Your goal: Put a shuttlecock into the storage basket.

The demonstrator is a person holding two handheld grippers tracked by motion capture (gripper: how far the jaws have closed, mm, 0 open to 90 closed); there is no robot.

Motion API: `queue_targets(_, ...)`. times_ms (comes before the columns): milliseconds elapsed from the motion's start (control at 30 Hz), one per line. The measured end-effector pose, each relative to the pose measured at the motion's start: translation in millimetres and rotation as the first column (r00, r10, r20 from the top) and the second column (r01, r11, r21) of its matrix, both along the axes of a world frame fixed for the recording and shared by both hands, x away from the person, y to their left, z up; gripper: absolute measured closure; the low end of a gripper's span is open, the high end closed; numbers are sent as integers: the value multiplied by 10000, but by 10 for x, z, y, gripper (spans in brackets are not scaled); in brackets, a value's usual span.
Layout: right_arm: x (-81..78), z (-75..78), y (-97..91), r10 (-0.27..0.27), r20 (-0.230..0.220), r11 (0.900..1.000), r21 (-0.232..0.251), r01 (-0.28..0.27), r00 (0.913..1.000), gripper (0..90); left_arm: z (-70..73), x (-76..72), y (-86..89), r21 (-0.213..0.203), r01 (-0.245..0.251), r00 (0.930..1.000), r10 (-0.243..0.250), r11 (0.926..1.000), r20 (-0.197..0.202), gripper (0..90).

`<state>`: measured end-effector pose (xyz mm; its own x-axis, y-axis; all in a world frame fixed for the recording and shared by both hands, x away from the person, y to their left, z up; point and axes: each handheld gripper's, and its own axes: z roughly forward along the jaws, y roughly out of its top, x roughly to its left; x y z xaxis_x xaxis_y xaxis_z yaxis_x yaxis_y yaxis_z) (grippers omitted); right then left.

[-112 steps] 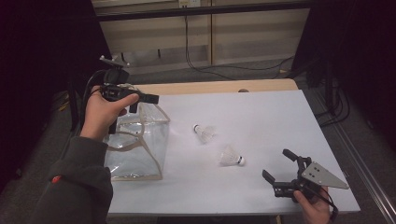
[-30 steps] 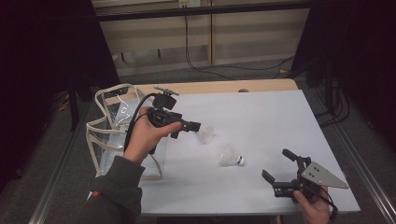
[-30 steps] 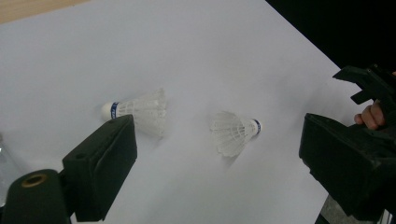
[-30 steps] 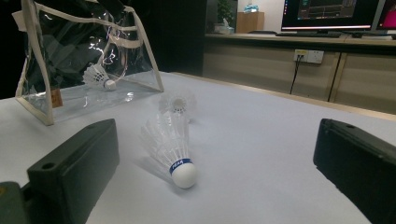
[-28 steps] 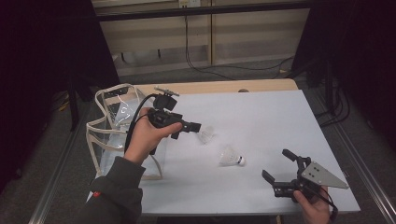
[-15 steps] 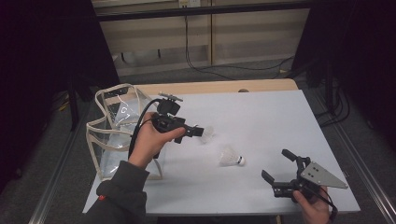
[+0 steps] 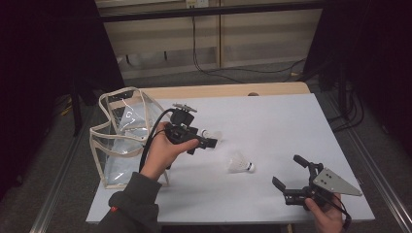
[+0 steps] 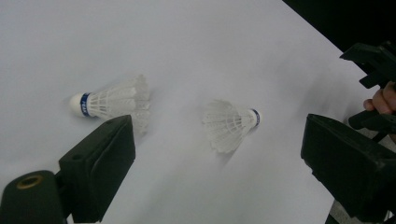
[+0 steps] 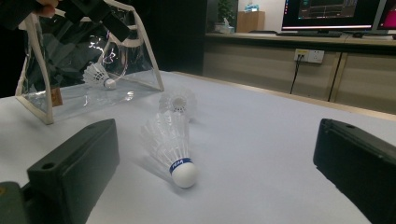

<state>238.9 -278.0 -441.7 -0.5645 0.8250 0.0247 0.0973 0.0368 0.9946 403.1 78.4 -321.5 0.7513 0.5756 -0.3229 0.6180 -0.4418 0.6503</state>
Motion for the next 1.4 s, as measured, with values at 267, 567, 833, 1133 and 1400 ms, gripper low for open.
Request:
queue_targets(267,0,-3,3,20,-35,10000,-25,-20,10000,3,-135,-16,-79,279,202,9998,-201,9994,-45,97)
queue_targets(567,10,-3,4,19,-26,10000,-15,-19,10000,3,-206,-40,-153,279,397,9991,-400,9988,100,89)
queue_targets(833,39,-11,25,78,-84,10000,-3,-78,9999,3,-289,-39,-191,304,509,9987,-511,9982,81,84)
queue_targets(1133,54,-7,25,82,-76,10000,5,-82,9999,3,-322,-46,-218,332,624,9978,-631,9975,210,77)
queue_targets(1400,54,-11,28,94,-94,10000,-25,-95,9999,3,-383,-44,-251,301,653,9975,-661,9974,247,77)
